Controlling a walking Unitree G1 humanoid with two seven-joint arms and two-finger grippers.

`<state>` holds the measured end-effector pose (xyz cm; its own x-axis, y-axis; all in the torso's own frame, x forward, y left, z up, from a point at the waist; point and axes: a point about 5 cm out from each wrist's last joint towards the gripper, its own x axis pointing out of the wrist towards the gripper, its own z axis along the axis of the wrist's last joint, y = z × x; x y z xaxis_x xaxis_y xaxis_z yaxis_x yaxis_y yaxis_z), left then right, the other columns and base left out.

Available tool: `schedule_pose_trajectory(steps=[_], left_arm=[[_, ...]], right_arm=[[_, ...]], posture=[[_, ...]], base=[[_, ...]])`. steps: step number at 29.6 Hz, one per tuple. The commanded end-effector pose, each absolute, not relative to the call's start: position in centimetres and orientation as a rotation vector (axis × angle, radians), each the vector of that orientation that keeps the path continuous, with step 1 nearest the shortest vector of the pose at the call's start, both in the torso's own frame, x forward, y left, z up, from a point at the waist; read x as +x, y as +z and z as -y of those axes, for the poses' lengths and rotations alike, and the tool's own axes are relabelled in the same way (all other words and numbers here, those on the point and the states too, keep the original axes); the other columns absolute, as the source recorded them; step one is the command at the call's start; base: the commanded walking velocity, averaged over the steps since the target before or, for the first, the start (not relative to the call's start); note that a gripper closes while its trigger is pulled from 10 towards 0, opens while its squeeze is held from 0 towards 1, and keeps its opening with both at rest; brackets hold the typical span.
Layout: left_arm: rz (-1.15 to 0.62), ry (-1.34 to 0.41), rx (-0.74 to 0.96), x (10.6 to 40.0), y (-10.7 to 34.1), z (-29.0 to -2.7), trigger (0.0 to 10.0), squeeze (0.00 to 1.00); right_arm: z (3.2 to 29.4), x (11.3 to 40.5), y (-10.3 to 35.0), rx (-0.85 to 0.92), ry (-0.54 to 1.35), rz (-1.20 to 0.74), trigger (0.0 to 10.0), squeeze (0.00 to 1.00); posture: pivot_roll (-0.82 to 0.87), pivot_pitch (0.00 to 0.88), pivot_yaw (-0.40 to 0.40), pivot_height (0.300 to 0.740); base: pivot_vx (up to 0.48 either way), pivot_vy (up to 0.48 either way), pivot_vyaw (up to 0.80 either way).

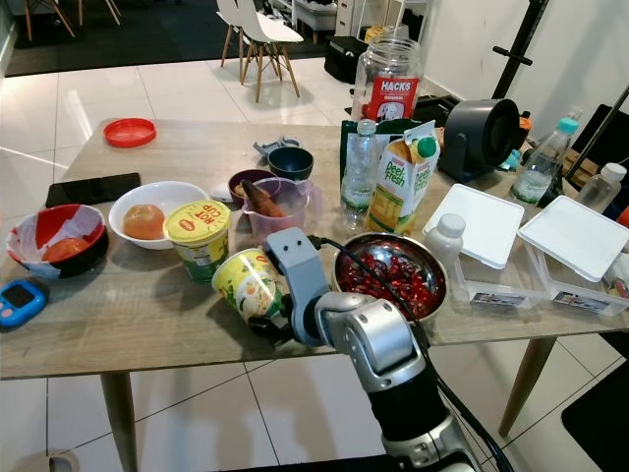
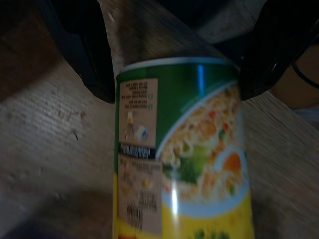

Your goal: Restocking fridge

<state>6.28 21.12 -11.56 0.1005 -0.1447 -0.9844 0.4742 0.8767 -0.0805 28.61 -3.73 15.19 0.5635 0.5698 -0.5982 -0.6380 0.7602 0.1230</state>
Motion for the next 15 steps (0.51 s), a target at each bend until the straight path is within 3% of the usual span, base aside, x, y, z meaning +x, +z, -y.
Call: schedule_pose_trajectory(steps=[1, 3, 4, 5, 7, 15], left_arm=[[-1.414, -0.523, 0.261, 5.6, -11.9, -19.7, 10.0, 0.0], [-1.414, -0.523, 0.261, 5.6, -11.9, -19.7, 10.0, 0.0], [-1.413, -0.523, 0.262, 5.6, -11.9, -19.7, 10.0, 0.0], [-1.413, -0.522, 0.261, 5.6, -11.8, -19.8, 10.0, 0.0], [-1.413, -0.52, 0.262, 5.6, -11.8, -19.8, 10.0, 0.0], [-1.415, -0.515, 0.265, 5.7, -11.8, -19.9, 10.0, 0.0]], right_arm=[[4.0, 28.5, 14.5, -0.12, 0.703, -0.688, 7.2, 0.0], [4.0, 28.5, 14.5, -0.12, 0.703, -0.688, 7.2, 0.0], [4.0, 28.5, 14.5, -0.118, 0.706, -0.683, 1.8, 0.0], [4.0, 28.6, 14.5, -0.112, 0.704, -0.675, 0.0, 0.0], [4.3, 28.8, 14.5, -0.101, 0.698, -0.661, 10.0, 0.0], [5.5, 29.5, 14.9, 0.01, 0.705, -0.593, 10.0, 0.0]], posture=[[-0.16, 0.065, -0.115, 0.74], [-0.16, 0.065, -0.115, 0.74], [-0.15, 0.066, -0.112, 0.74], [-0.15, 0.066, -0.112, 0.74], [-0.15, 0.065, -0.11, 0.74], [-0.14, 0.067, -0.104, 0.74]], base=[[0.0, 0.0, 0.0], [0.0, 0.0, 0.0], [0.0, 0.0, 0.0], [0.0, 0.0, 0.0], [0.0, 0.0, 0.0], [0.0, 0.0, 0.0]])
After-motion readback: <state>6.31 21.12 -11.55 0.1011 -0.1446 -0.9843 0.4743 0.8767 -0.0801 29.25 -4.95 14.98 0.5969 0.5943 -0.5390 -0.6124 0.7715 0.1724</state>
